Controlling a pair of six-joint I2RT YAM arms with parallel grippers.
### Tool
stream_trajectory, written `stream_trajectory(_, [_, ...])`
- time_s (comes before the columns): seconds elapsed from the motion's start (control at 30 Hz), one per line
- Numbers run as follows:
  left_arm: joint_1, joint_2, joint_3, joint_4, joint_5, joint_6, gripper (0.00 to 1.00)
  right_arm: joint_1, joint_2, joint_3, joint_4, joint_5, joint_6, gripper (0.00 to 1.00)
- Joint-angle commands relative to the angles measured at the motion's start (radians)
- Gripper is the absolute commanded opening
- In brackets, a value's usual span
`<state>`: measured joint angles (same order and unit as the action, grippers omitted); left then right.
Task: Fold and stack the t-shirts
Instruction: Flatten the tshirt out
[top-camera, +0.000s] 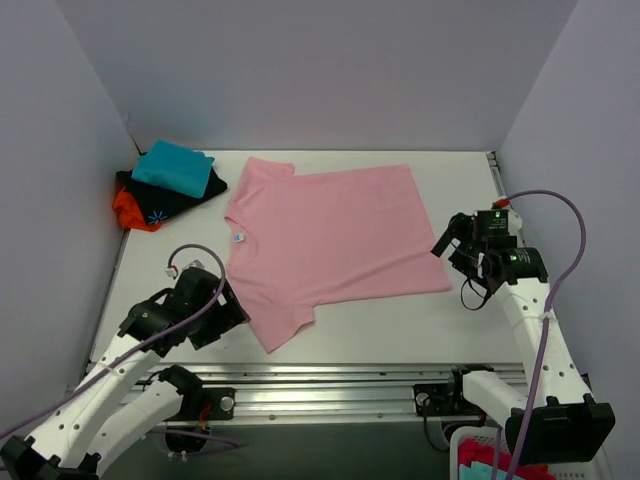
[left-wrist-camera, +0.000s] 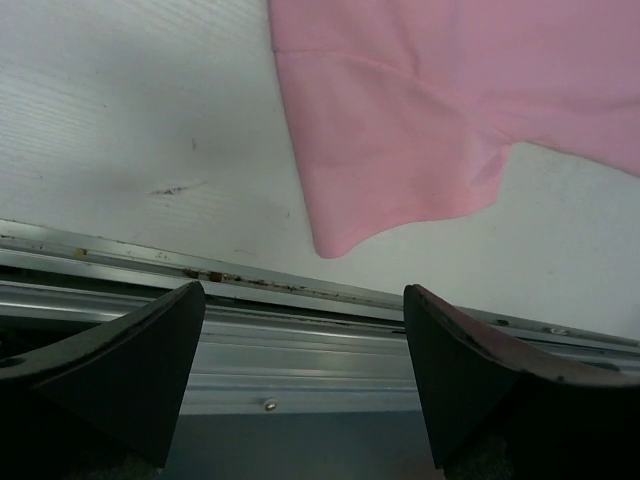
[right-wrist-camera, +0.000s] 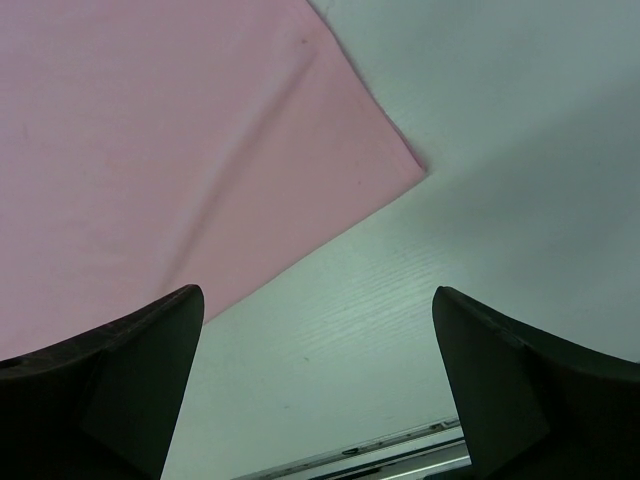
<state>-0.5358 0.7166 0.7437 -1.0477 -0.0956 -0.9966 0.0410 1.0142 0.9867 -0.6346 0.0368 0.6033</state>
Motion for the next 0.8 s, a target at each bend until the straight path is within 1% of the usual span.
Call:
stream_trajectory(0.0, [-0.091,0.140,-0.033,0.072,-0.055,-0.114,0.89,-0.001,0.004,0.029,-0.051,-0.026,-0.023,0.94])
stream_trajectory(0.03, [-0.134,0.177,-0.047,0.083,-0.078,-0.202,0.89,0.000,0.004,0.032,-0.050,-0.026,-0.026,0.94])
stream_trajectory(0.07, [-0.179,0.210,-0.058,0.112,-0.128,-0.232,0.89,0.000,0.012,0.036,-0.056,-0.026,-0.028,0.94])
stream_trajectory(0.1, [-0.269,0.239,-0.070,0.139,-0.150,-0.256,0.89,0.002,0.015,0.049,-0.060,-0.026,-0.028,0.94])
stream_trajectory(0.13, [-0.309,0.295,-0.070,0.182,-0.170,-0.299,0.89,0.002,0.024,0.053,-0.072,-0.026,-0.031,0.94])
stream_trajectory(0.2, [-0.390,0.377,-0.061,0.213,-0.174,-0.324,0.89,0.000,0.026,0.066,-0.082,-0.025,-0.037,0.94])
stream_trajectory(0.23, [-0.406,0.403,-0.057,0.215,-0.177,-0.359,0.89,0.002,0.026,0.072,-0.089,-0.012,-0.045,0.93])
stream_trajectory(0.3, [-0.432,0.441,-0.063,0.239,-0.177,-0.379,0.89,0.002,0.024,0.076,-0.097,-0.005,-0.050,0.94])
stream_trajectory(0.37, [-0.460,0.448,-0.087,0.291,-0.185,-0.404,0.89,0.007,0.023,0.069,-0.100,-0.005,-0.051,0.94])
stream_trajectory(0.47, [-0.467,0.439,-0.119,0.342,-0.208,-0.418,0.89,0.014,0.024,0.056,-0.100,-0.006,-0.051,0.93])
stream_trajectory(0.67, [-0.474,0.510,-0.136,0.379,-0.211,-0.453,0.88,0.026,0.032,0.052,-0.105,0.005,-0.057,0.93])
stream_trajectory(0.73, [-0.475,0.532,-0.144,0.393,-0.220,-0.476,0.84,0.030,0.035,0.056,-0.106,0.015,-0.060,0.93])
stream_trajectory(0.77, [-0.475,0.538,-0.148,0.402,-0.222,-0.482,0.81,0.033,0.035,0.059,-0.106,0.017,-0.063,0.93])
